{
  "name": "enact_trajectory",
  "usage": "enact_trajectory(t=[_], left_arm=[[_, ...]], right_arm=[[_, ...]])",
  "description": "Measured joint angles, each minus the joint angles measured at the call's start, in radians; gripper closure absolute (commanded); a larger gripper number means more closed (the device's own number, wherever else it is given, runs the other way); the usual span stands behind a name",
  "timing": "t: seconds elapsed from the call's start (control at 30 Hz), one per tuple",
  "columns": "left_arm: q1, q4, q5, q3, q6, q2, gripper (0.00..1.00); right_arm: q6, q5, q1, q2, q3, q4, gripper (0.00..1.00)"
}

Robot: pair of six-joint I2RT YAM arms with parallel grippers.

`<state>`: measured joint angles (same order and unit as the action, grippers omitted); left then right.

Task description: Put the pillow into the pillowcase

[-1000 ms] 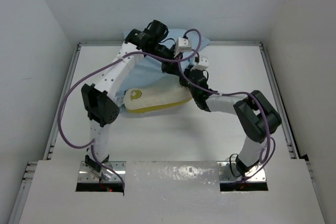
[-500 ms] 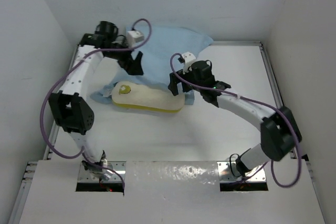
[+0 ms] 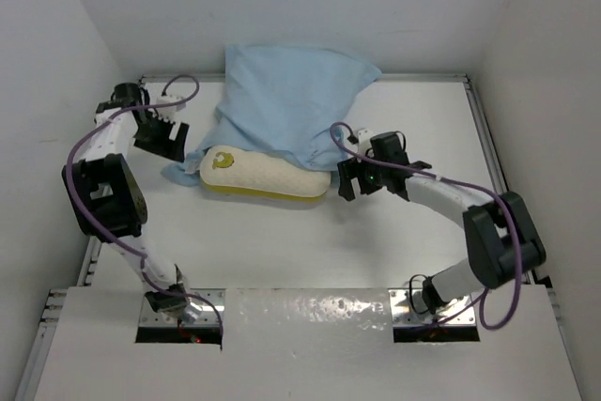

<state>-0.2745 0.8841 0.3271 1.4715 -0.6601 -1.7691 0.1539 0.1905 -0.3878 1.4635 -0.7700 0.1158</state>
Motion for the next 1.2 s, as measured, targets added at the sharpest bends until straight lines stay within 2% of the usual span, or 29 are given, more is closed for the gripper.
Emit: enact_trajectory(t=[0.13, 0.2, 0.37, 0.5, 0.57, 0.6, 0.63, 0.7, 0.73, 0.77, 0.8, 0.9, 1.0, 1.13, 1.2], left_arm=[[-0.006, -0.011, -0.021, -0.05, -0.018, -0.096, 0.15], [-0.006, -0.04, -0.018, -0.068, -0.02, -0.114, 0.09], [-0.006, -0.178, -0.018, -0.112, 0.015, -0.154, 0.09], [-0.006, -0.28, -0.035, -0.106, 0.046, -0.223, 0.09], [-0.006, -0.309, -0.031, -0.107, 0.052, -0.229, 0.12], [-0.006, -0.314, -0.028, -0.106, 0.051, -0.234, 0.15], [-0.006, -0.313, -0.014, -0.103, 0.05, -0.236, 0.33], [-0.006, -0.299, 0.024, -0.087, 0.04, -0.248, 0.51], [-0.006, -0.28, 0.058, -0.075, 0.031, -0.256, 0.75], [-0.007, -0.256, 0.101, -0.064, 0.011, -0.262, 0.94], [-0.008, -0.212, 0.148, -0.058, -0.024, -0.268, 1.0], [-0.007, -0.011, 0.283, -0.054, -0.181, -0.273, 1.0], [-0.008, 0.196, 0.4, -0.055, -0.324, -0.256, 1.0], [-0.026, 0.349, 0.555, -0.031, -0.383, -0.117, 1.0], [-0.036, 0.373, 0.634, 0.151, -0.331, -0.007, 1.0]], right_arm=[[0.034, -0.029, -0.007, 0.127, -0.005, -0.058, 0.11], [0.05, -0.045, -0.007, 0.149, -0.005, -0.112, 0.12], [0.061, -0.039, -0.006, 0.25, -0.061, -0.166, 0.16], [0.084, -0.026, -0.007, 0.325, -0.087, -0.227, 0.24], [0.1, -0.001, -0.007, 0.354, -0.101, -0.266, 0.44], [0.12, 0.015, -0.006, 0.371, -0.106, -0.296, 0.54], [0.137, 0.029, -0.006, 0.388, -0.109, -0.327, 0.71], [0.175, 0.058, -0.006, 0.414, -0.113, -0.381, 0.95], [0.193, 0.07, -0.006, 0.42, -0.111, -0.393, 1.0], [0.212, 0.083, -0.006, 0.423, -0.107, -0.408, 1.0], [0.229, 0.096, -0.006, 0.422, -0.089, -0.43, 1.0], [0.264, 0.145, -0.006, 0.364, -0.003, -0.47, 1.0], [0.28, 0.231, -0.018, 0.217, 0.072, -0.417, 1.0], [0.342, 0.366, -0.073, -0.084, 0.058, -0.313, 1.0], [0.406, 0.433, -0.083, -0.184, -0.034, -0.32, 1.0]])
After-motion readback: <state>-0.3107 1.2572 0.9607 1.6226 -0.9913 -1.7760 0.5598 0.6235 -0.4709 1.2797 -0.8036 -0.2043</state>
